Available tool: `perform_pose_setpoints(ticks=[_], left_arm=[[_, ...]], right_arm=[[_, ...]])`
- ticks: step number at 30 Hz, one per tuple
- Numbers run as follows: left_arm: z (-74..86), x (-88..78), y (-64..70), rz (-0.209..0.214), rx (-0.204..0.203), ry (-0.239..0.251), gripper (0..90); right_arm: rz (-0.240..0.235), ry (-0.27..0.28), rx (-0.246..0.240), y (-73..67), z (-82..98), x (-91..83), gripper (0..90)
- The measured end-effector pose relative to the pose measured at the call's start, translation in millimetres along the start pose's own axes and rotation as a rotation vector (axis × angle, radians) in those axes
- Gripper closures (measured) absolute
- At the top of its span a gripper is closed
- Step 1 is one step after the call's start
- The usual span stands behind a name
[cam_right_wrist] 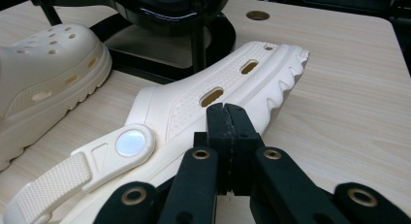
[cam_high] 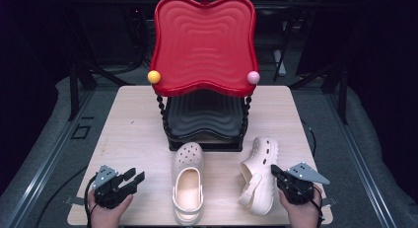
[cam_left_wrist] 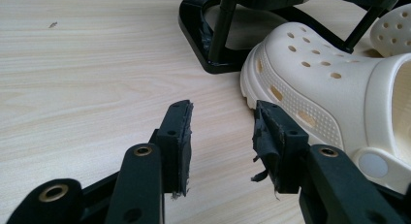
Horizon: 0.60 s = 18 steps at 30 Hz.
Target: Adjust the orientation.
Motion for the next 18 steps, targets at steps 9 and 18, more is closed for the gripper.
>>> perform_pose_setpoints(ticks=[9,18], left_arm=[[-0.6,-1.1,-2.7,-0.006,-0.009,0.009,57.8],[0.0,0.5,-2.7,-0.004,-0.008,0.004,57.7]], right_arm=[[0.013,-0.010,0.034,7.2,2.1,-3.3,90.0],[0.036,-0.013,0.087,20.8,5.7,-5.9,90.0]])
Point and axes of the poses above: each handheld gripper's, and its own axes: x roughly forward along the jaws, z roughly out of its underside, y roughly to its right, the point moved 7 cm from there along x, roughly forward along the jaws, and after that the axes turned 3 degrees about z, right-handed, at the moved point
